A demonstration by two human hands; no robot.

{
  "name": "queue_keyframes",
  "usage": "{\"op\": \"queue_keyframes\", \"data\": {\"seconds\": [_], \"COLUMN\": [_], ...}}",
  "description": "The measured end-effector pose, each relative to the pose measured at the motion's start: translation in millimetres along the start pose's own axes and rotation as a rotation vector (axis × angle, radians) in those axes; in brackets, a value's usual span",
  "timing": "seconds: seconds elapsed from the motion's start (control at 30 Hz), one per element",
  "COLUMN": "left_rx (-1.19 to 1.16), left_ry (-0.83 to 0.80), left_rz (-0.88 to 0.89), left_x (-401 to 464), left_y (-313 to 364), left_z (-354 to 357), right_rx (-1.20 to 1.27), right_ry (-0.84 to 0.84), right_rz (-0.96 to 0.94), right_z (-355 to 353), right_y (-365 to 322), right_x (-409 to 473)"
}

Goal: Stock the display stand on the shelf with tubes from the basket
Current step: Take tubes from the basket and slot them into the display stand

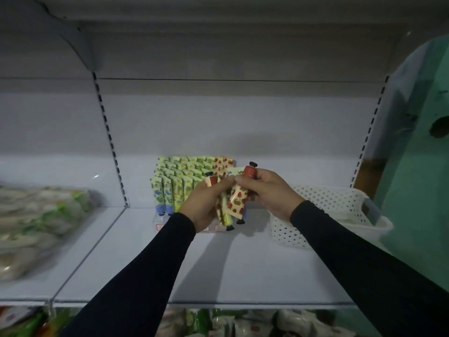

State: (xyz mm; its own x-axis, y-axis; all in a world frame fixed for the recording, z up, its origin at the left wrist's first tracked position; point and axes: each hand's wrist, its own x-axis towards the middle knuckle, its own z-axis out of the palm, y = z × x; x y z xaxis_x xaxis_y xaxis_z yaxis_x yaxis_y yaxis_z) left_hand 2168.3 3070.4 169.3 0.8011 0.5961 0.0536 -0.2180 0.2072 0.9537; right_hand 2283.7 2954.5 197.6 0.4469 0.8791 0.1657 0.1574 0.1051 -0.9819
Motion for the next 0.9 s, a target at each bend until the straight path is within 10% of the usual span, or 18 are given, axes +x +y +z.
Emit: {"op": "queue_keyframes", "data": {"seconds": [0.27, 0.7, 0.9], "left_rx": [-0.011, -0.129, -0.08], "left_ry": [-0.058, 0.011, 0.017], "left_rz": [-0.089, -0.001, 0.103], "left_x": [-13.3, -15.9, -14.3], "left_y": [-5.5, -7.3, 2.8], "left_z": [-15.5, -30.7, -22.9], "right_rx": [0.041, 0.284, -0.194], "right_ry": [-0.103, 0.208, 0.042], "right_rz": [0.088, -0.008, -0.068], "right_z": [15.4, 1.1, 11.5], "right_y": [2.4, 0.0, 7.9], "right_x": [3.0, 3.0, -2.8]}}
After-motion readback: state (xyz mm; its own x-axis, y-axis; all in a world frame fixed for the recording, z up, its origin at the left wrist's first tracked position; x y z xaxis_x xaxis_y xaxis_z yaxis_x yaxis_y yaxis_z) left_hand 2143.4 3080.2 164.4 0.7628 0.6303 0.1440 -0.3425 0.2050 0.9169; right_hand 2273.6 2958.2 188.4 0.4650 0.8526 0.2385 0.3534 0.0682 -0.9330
